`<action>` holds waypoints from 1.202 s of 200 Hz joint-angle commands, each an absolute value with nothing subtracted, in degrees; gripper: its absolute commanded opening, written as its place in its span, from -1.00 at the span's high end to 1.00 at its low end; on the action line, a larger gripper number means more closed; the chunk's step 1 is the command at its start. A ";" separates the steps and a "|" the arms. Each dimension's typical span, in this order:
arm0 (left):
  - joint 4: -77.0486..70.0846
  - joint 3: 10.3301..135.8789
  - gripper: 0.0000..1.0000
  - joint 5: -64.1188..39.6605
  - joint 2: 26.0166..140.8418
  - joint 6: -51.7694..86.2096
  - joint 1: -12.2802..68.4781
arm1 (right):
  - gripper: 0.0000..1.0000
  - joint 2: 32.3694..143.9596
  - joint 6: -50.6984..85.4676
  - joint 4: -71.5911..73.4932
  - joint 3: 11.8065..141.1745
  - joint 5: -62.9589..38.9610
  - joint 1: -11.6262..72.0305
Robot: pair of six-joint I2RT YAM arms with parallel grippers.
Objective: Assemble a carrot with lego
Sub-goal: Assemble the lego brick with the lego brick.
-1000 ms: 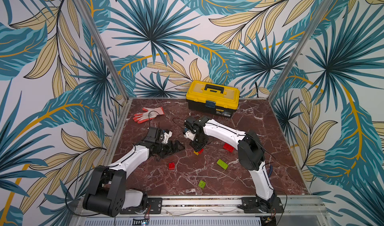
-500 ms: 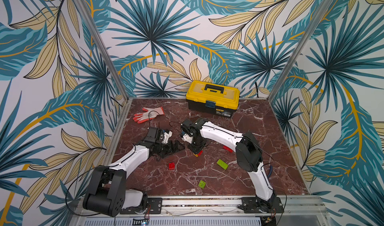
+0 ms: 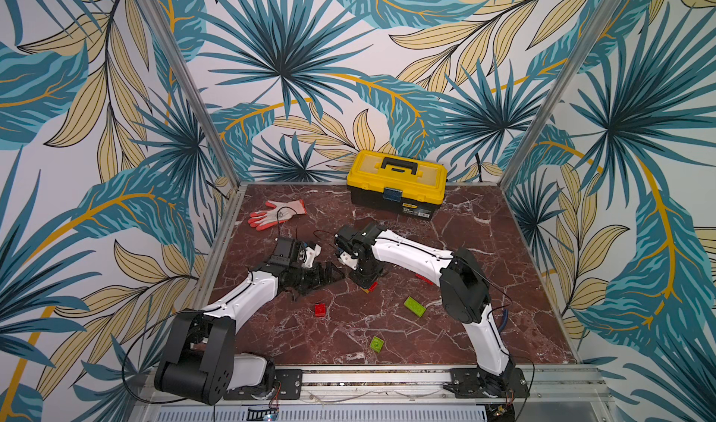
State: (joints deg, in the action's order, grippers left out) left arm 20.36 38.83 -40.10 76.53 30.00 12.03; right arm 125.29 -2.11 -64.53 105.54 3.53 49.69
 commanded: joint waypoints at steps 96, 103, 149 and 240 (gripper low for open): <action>19.63 39.53 -0.99 -40.10 76.64 29.18 12.16 | 0.52 129.36 -1.36 -63.95 100.25 6.61 48.17; 19.67 39.55 -0.99 -40.14 76.64 29.16 12.19 | 0.52 129.50 -1.47 -64.09 100.35 6.43 48.16; 19.62 39.47 -0.99 -39.91 76.64 29.09 12.16 | 0.49 130.21 -1.41 -61.56 98.15 3.30 48.16; 19.68 39.99 -0.99 -40.02 75.94 29.36 12.22 | 0.07 123.92 -4.85 -59.22 99.18 2.90 47.14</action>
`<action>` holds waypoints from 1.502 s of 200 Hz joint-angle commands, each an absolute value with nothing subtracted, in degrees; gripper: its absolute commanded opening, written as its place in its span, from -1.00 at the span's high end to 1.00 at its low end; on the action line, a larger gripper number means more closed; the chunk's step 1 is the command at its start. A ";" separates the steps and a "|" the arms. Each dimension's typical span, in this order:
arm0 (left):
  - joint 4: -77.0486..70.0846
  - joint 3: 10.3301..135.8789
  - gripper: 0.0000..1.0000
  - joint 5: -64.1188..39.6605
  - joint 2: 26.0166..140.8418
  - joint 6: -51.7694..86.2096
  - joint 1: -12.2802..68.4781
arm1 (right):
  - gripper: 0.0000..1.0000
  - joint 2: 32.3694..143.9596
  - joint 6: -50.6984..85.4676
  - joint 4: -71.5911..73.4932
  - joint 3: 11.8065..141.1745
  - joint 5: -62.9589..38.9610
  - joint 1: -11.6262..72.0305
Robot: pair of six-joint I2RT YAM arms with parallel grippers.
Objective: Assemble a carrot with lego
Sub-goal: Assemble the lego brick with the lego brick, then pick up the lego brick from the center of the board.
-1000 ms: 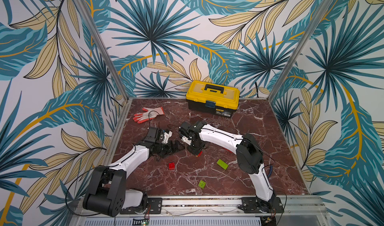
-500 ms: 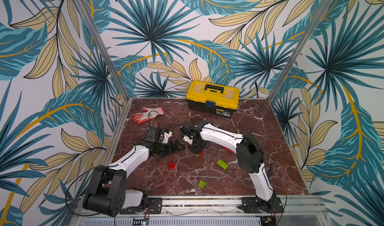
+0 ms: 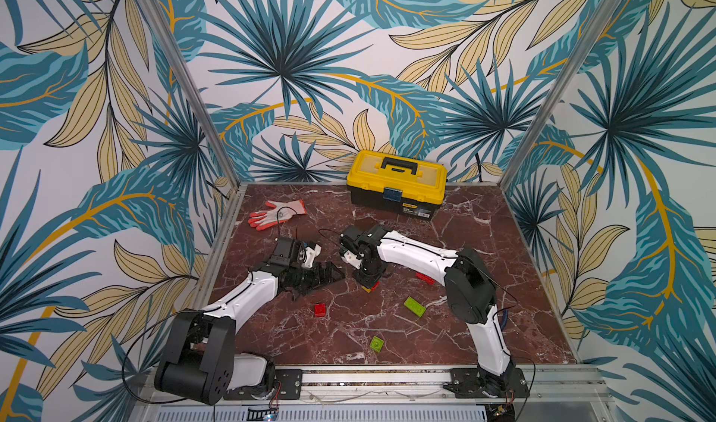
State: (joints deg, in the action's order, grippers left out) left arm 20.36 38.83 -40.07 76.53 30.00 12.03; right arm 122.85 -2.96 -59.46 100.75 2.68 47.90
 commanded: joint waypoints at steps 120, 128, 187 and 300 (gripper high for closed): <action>19.76 41.74 -0.99 -39.61 74.40 30.71 12.84 | -0.99 97.24 -6.05 -50.26 82.10 4.61 46.45; 19.77 42.49 -0.99 -39.09 74.51 31.09 13.44 | -0.99 93.74 -4.98 -50.19 79.45 6.20 43.67; 16.81 47.98 -0.99 -33.70 81.29 32.07 21.08 | -0.86 81.76 -10.45 -47.63 65.11 3.18 27.72; 12.83 54.23 -0.99 -36.66 94.98 28.73 21.64 | -0.30 99.05 -11.97 -41.27 65.92 2.10 22.68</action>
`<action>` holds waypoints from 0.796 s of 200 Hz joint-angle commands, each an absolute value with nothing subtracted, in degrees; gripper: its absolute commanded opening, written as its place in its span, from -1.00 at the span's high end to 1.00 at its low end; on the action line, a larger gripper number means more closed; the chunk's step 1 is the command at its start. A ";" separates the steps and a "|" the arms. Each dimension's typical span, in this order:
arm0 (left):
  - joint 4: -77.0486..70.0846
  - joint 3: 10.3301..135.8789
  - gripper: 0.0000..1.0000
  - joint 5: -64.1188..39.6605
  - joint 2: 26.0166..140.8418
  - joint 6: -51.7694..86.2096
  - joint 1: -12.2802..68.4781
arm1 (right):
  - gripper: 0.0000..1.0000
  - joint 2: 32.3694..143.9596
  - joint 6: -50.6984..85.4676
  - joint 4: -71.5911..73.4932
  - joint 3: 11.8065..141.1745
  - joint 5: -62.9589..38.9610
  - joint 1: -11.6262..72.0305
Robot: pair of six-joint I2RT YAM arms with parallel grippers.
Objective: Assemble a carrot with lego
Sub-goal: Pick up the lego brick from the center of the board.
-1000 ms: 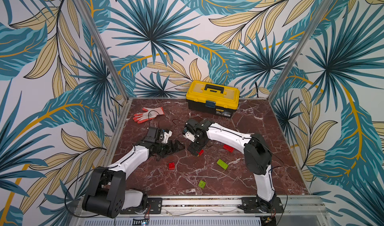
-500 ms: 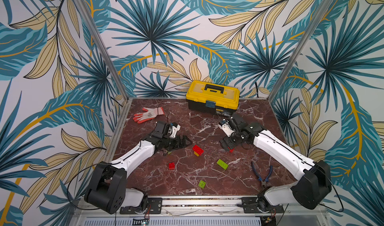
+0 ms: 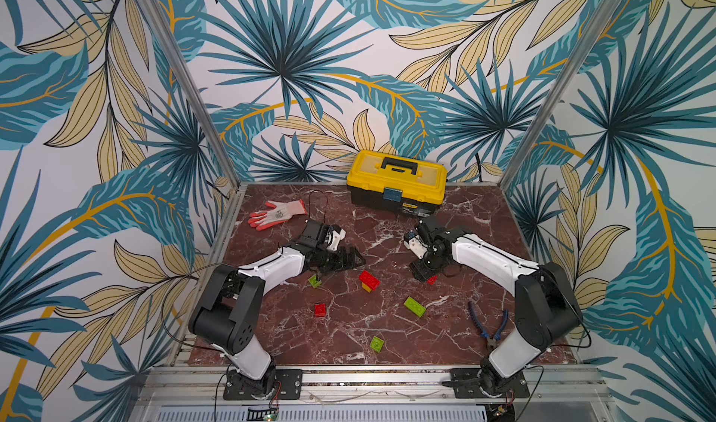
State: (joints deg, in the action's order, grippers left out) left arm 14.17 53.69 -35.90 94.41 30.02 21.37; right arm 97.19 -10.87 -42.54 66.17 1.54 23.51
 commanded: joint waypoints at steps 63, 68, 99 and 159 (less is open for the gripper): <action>12.74 53.82 -0.99 -37.34 95.39 28.56 21.62 | -0.19 102.09 -12.75 -39.11 64.50 3.16 20.88; 12.74 53.88 -0.99 -37.26 95.42 28.56 21.64 | -0.16 102.51 -12.77 -39.11 64.53 3.18 20.77; 12.74 53.77 -0.99 -37.25 95.36 28.51 21.62 | -0.06 103.79 -12.85 -39.22 64.53 2.31 20.38; 12.44 53.26 -0.99 -37.13 95.26 28.56 21.62 | 0.34 102.50 -11.98 -40.75 64.23 1.68 20.39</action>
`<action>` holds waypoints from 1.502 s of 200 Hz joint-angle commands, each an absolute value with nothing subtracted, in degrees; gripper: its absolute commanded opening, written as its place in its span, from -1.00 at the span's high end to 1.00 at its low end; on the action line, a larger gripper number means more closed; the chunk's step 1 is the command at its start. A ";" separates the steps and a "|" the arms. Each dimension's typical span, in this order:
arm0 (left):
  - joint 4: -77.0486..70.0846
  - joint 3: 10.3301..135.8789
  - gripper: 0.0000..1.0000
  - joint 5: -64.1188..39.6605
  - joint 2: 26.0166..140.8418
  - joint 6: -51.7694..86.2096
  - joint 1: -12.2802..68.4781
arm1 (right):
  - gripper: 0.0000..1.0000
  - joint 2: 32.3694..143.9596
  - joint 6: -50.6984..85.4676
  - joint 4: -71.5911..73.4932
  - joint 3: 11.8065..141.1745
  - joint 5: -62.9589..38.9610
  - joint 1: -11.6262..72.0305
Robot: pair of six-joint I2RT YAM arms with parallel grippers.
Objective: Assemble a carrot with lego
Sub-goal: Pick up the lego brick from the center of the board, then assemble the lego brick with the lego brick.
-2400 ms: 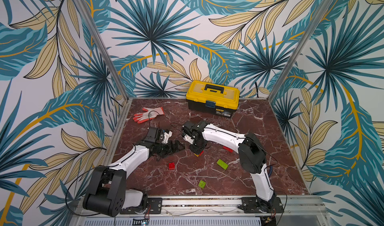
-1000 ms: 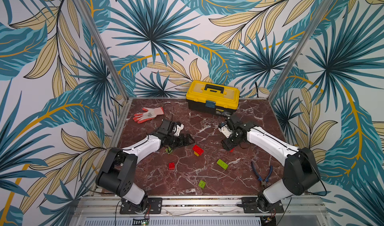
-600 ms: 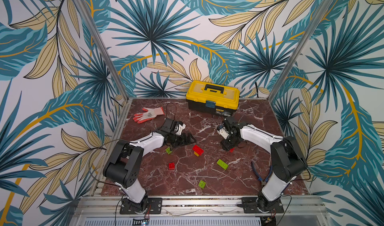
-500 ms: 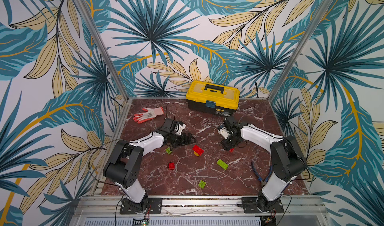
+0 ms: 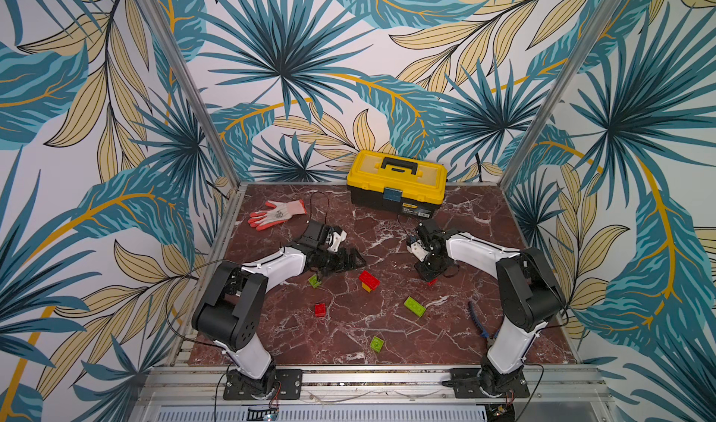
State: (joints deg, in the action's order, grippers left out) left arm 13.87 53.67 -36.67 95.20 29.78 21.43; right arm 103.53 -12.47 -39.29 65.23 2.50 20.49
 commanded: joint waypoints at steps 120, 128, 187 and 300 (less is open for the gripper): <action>12.39 46.63 -0.99 -36.47 89.90 29.71 18.20 | 0.41 106.07 -2.97 -60.35 92.18 -5.12 37.72; 12.39 46.24 -0.99 -36.35 89.58 29.71 18.03 | 0.41 107.16 -2.83 -61.06 93.95 -5.60 38.53; 12.13 44.57 -0.99 -36.21 88.11 29.66 16.88 | 0.41 115.55 -2.80 -66.22 102.72 -3.95 43.01; 9.85 43.15 -0.99 -38.28 87.87 29.79 16.44 | 0.40 122.19 -2.77 -69.34 109.28 -2.37 45.70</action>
